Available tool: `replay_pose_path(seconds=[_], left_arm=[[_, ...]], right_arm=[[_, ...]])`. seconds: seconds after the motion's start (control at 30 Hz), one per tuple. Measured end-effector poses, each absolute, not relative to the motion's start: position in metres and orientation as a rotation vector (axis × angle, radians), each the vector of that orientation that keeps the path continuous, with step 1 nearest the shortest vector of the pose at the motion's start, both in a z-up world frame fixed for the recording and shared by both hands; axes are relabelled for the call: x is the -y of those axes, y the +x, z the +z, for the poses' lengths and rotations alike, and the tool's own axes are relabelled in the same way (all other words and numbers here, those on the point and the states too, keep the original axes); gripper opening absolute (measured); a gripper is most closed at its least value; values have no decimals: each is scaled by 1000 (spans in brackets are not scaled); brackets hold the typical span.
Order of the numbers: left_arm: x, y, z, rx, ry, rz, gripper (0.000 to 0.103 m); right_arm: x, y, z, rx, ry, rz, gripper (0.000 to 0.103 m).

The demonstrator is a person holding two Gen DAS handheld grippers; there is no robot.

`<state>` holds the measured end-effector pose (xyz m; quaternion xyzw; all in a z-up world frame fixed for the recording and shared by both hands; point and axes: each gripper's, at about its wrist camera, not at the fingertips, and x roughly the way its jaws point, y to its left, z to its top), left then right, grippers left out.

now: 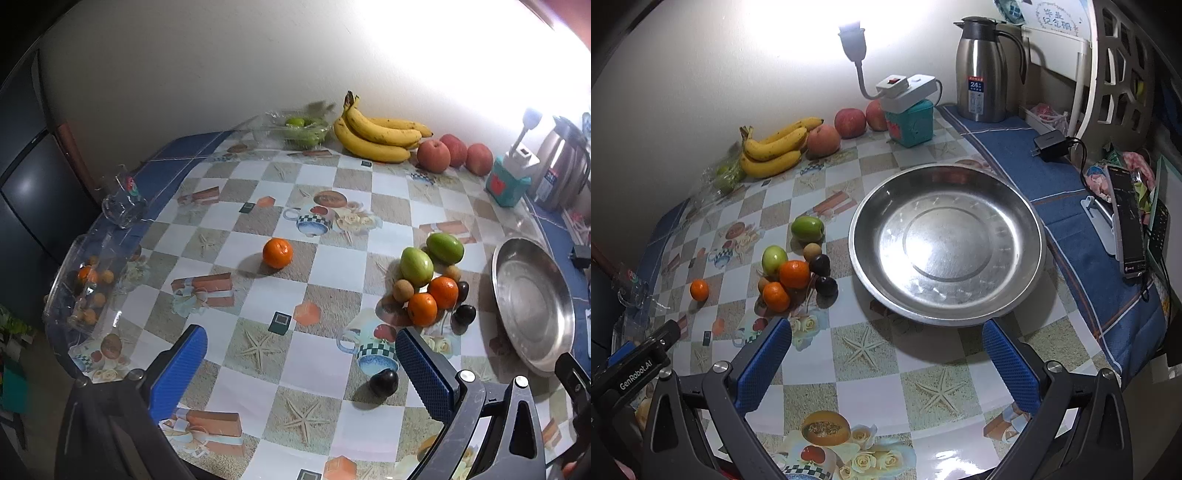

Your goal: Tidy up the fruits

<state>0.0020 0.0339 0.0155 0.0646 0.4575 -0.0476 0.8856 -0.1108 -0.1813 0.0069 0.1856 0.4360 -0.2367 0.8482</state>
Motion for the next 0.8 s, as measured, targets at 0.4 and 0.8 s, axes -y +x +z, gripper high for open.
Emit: replay_pose_path(seconds=[0.4, 0.8], left_arm=[[-24, 15, -4, -1029, 148, -122, 103], [5, 22, -33, -1160, 227, -220, 103]], right_arm=[[181, -109, 7, -915, 399, -491, 103], [176, -68, -3, -948, 526, -323, 103]])
